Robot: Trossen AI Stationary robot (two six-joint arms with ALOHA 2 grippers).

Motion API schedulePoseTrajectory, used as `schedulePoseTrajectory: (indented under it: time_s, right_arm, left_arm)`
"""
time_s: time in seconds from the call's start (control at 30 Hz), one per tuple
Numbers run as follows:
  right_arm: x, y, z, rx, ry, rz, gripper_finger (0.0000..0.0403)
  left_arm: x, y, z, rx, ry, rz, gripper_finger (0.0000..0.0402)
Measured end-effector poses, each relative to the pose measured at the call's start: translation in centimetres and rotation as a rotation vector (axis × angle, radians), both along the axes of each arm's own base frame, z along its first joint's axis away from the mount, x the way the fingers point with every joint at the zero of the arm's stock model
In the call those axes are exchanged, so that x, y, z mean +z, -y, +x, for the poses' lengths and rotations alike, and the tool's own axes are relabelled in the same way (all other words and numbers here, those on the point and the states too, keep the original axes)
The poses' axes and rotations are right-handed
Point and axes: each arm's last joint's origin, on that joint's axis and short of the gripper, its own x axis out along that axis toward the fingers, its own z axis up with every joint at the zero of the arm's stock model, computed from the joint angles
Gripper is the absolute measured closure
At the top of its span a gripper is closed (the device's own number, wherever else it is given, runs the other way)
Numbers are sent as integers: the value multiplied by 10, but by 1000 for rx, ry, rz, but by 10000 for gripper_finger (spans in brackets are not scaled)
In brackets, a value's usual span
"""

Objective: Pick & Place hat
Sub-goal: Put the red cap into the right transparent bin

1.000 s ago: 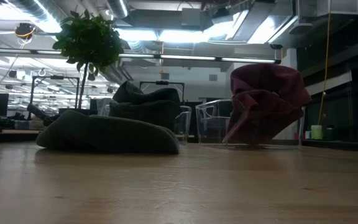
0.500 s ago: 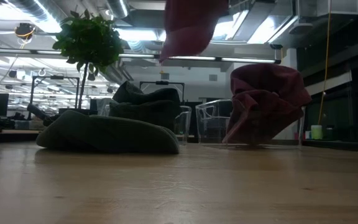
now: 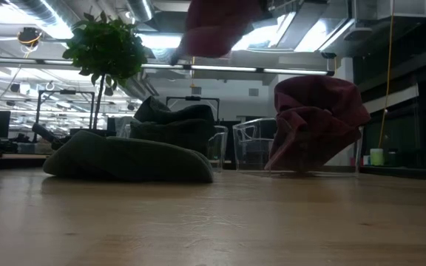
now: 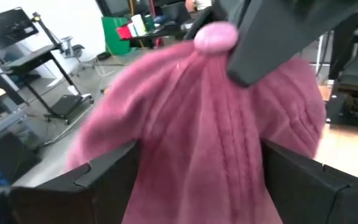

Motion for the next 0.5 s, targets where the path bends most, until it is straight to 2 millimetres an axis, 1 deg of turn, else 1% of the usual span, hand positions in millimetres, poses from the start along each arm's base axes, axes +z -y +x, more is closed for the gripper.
schedulePoseTrajectory:
  time_s: [0.17,0.27,0.37,0.5]
  right_arm:
    - [3,0,0,6,26,-3,389]
    - [2,0,0,6,25,-3,389]
    - [3,0,0,6,30,0,389]
    - [4,0,0,5,44,2,389]
  left_arm:
    - [-2,0,2,8,8,-10,96]
    - [-2,1,2,9,21,-24,118]
    - [-2,1,2,10,24,-28,162]
    - [-1,1,2,11,26,-27,242]
